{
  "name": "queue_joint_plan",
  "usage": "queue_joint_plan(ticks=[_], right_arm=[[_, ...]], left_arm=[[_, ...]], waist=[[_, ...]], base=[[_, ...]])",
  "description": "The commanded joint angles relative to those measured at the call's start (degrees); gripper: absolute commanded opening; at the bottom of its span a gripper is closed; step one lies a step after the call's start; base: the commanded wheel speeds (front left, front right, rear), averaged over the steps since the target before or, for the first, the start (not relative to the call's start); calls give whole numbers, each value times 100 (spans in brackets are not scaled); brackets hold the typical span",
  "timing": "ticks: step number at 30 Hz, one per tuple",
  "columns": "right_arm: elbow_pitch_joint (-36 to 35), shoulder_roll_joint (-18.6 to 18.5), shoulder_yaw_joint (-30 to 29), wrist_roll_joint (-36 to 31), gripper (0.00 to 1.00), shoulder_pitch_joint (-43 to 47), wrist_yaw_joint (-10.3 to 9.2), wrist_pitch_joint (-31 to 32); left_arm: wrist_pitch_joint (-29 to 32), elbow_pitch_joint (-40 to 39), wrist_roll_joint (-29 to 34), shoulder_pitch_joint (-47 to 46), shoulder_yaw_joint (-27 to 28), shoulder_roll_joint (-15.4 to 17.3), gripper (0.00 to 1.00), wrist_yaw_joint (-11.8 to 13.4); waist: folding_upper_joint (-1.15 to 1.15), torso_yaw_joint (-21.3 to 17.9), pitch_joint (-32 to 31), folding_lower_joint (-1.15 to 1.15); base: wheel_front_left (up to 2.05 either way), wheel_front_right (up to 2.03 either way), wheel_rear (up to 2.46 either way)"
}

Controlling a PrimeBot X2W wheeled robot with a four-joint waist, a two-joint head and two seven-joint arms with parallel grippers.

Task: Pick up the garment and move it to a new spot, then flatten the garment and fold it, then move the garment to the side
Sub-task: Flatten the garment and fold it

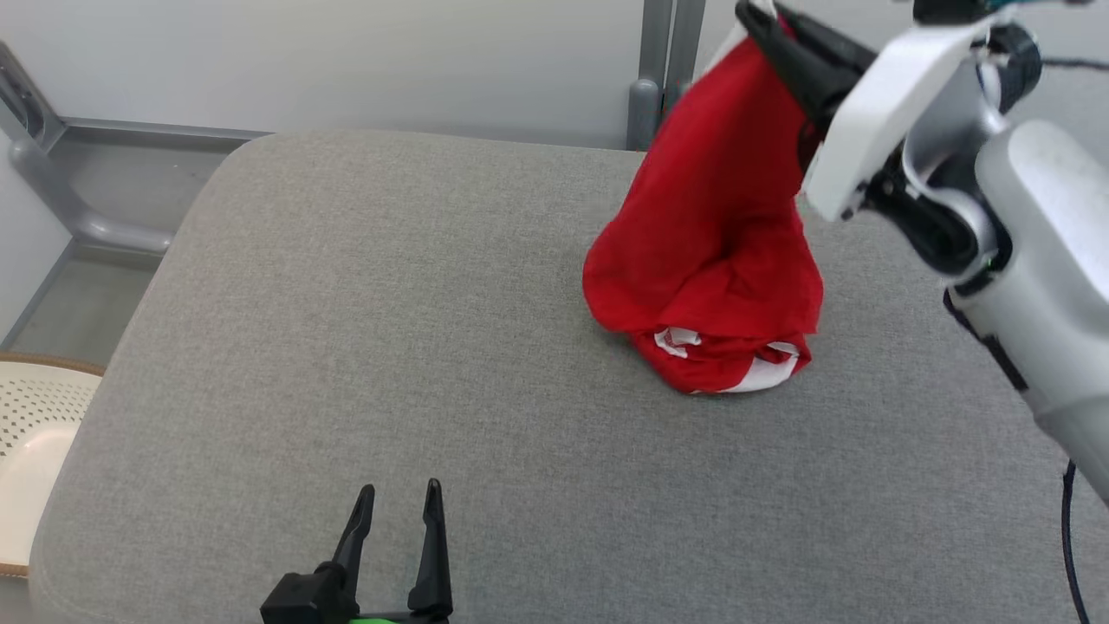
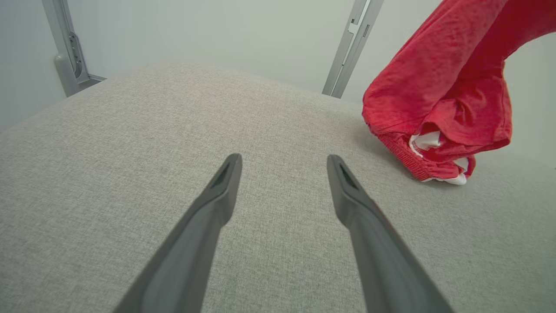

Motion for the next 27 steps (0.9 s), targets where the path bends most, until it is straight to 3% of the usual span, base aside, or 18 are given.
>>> queue_joint_plan(ticks=[1,7,12,17,27], right_arm=[[-309,-174,73,149,0,443,1,-74],[-1635,-906,49,589,0,2520,1,-156],[-2061,-1291,-75,736,0,4167,1,-118],[-1700,-1363,-137,567,0,4895,1,-325],[-181,-1515,548,12,0,4468,0,-1196]], left_arm=[[-18,-30,-2,83,48,9,100,34],[-18,-106,-50,380,344,10,100,82],[-18,-158,6,575,589,10,100,26],[-18,-142,68,485,658,9,100,-33],[-18,-77,184,187,516,11,100,-57]], waist=[[0,-59,-27,0],[0,-413,-211,0],[0,-808,-260,0],[0,-1141,-200,0],[0,-1312,54,0]], base=[[0,0,0],[0,0,0],[0,0,0],[0,0,0],[0,0,0]])
